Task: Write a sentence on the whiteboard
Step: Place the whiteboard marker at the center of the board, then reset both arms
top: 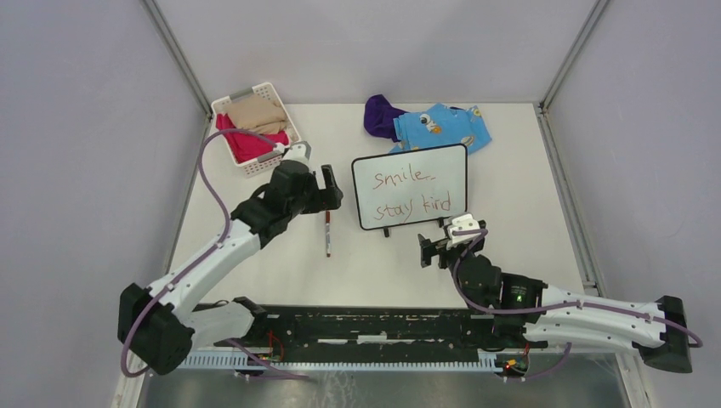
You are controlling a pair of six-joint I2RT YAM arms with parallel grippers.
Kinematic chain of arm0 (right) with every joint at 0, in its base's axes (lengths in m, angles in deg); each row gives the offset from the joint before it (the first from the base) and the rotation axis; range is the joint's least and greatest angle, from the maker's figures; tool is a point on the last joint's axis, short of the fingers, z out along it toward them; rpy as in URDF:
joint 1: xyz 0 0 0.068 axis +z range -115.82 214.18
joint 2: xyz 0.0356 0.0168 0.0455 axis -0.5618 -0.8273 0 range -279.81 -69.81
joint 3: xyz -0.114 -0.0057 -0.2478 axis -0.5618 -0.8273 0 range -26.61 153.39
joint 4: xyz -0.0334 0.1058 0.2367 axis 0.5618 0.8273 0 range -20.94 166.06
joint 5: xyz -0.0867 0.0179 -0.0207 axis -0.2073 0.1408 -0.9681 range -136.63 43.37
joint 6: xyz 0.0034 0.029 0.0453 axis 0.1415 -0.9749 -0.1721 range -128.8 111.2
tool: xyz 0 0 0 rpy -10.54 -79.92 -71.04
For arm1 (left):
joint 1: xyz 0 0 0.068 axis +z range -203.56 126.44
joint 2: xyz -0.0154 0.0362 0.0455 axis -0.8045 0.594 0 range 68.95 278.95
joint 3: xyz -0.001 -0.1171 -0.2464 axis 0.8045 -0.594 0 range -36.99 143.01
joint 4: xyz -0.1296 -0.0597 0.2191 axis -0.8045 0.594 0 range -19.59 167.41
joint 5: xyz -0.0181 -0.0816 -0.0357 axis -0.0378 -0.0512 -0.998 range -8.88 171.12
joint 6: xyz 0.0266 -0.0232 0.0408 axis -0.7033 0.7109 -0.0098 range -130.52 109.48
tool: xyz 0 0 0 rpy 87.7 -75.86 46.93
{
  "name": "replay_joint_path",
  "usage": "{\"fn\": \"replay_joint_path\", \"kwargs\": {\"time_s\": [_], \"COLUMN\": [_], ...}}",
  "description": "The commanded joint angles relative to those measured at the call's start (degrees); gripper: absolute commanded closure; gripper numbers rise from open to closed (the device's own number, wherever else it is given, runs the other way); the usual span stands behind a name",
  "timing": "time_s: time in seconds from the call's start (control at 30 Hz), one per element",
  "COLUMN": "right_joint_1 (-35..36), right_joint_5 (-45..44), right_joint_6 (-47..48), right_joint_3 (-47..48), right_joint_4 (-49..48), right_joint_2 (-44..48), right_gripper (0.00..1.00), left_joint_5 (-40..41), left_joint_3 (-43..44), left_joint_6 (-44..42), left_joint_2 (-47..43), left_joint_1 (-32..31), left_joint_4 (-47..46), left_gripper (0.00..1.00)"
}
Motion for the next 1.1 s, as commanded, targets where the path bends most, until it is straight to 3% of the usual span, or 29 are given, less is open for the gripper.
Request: {"fn": "replay_joint_path", "kwargs": {"time_s": [0.0, 0.13, 0.33, 0.57, 0.67, 0.8, 0.97, 1.07], "right_joint_1": [-0.1, 0.0, -0.1, 0.0, -0.1, -0.1, -1.3, -4.9], "right_joint_5": [-2.1, 0.3, -2.3, -6.3, -10.2, -13.1, -7.7, -4.8], "right_joint_6": [3.2, 5.2, -2.5, 5.6, 10.3, 10.9, 20.3, 20.8], "right_joint_3": [1.3, 0.0, 4.6, 8.4, 11.6, 10.7, 5.6, 7.9], "right_joint_4": [-9.3, -13.6, -5.4, -4.2, -0.3, -3.5, -18.2, -20.1], "right_joint_2": [0.1, 0.5, -4.0, -14.4, -20.3, -22.7, -20.0, -21.4], "right_gripper": [0.02, 0.02, 0.02, 0.02, 0.02, 0.02, 0.02, 0.02], "left_joint_5": [-2.7, 3.5, -1.3, -7.1, 0.6, 9.8, 4.3, 4.1], "left_joint_3": [0.0, 3.4, 10.8, 7.4, 7.7, 6.6, 0.8, 2.8], "left_joint_6": [0.0, -0.1, -16.6, -19.5, -14.1, -0.9, -2.5, -2.8], "left_joint_2": [-6.4, -8.3, -4.3, -5.0, -3.6, -6.3, -11.3, -9.6], "left_joint_1": [-0.3, -0.2, -0.2, -0.1, 0.2, 2.1, 2.8, 2.8], "left_joint_4": [-4.5, 1.9, 10.1, 0.3, -0.1, -0.4, -12.9, -12.7], "left_gripper": [0.00, 0.00, 0.00, 0.00, 0.00, 0.00, 0.00, 0.00]}}
